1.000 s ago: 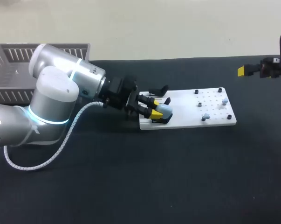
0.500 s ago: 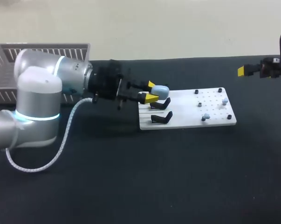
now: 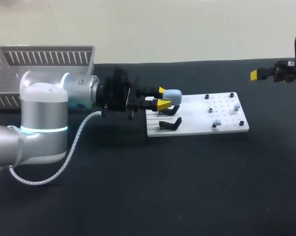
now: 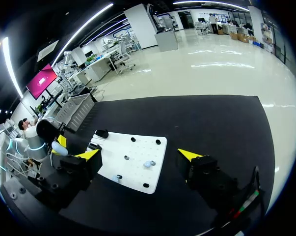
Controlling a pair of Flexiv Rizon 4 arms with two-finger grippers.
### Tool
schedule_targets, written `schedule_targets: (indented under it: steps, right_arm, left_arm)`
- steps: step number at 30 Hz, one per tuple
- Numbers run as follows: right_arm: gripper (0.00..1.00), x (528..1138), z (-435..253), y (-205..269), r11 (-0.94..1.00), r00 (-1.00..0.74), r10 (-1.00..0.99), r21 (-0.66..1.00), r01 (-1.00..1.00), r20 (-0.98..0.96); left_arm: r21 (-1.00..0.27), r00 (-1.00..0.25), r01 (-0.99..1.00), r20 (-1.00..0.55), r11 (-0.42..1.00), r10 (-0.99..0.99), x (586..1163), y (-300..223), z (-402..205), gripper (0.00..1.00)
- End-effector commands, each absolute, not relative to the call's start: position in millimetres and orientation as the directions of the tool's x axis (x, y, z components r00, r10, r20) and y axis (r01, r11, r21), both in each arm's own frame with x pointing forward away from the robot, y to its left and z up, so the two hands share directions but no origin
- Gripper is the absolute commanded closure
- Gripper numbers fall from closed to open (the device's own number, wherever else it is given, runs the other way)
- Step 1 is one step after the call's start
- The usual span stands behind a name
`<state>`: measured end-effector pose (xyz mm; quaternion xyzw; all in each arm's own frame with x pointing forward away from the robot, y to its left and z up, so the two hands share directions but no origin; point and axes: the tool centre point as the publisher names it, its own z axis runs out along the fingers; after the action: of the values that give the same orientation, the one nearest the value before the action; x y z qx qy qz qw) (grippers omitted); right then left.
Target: Pick up each earbud case from the left stands, insert the matching earbuds, close the lid, and place the case in the box.
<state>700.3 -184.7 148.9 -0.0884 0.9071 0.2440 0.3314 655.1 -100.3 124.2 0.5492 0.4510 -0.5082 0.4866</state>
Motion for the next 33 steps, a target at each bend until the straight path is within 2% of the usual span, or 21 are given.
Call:
schedule_targets:
  steps: [1, 13, 24, 33]
  right_arm:
    - [0.00, 699.9, 149.4, -184.9, 0.866, -0.765, 0.001, 0.383, -0.322, -0.644]
    - [0.00, 699.9, 149.4, -184.9, 0.866, -0.765, 0.001, 0.383, -0.322, -0.644]
    - [0.00, 633.3, 165.5, -147.8, 0.812, -0.708, -0.098, 0.356, -0.463, -0.699]
    - [0.00, 590.0, 161.9, -98.5, 0.777, -0.680, -0.201, 0.308, -0.549, -0.705]
  left_arm:
    - [0.081, 0.081, 0.990, -0.997, -0.116, -0.009, 652.6, -101.3, 125.0, 1.00]
    - [0.081, 0.078, 0.989, -0.997, -0.121, -0.026, 652.3, -101.7, 125.8, 1.00]
    - [0.081, 0.078, 0.989, -0.997, -0.121, -0.026, 652.3, -101.7, 125.8, 1.00]
    - [0.081, 0.078, 0.989, -0.997, -0.121, -0.026, 652.3, -101.7, 125.8, 1.00]
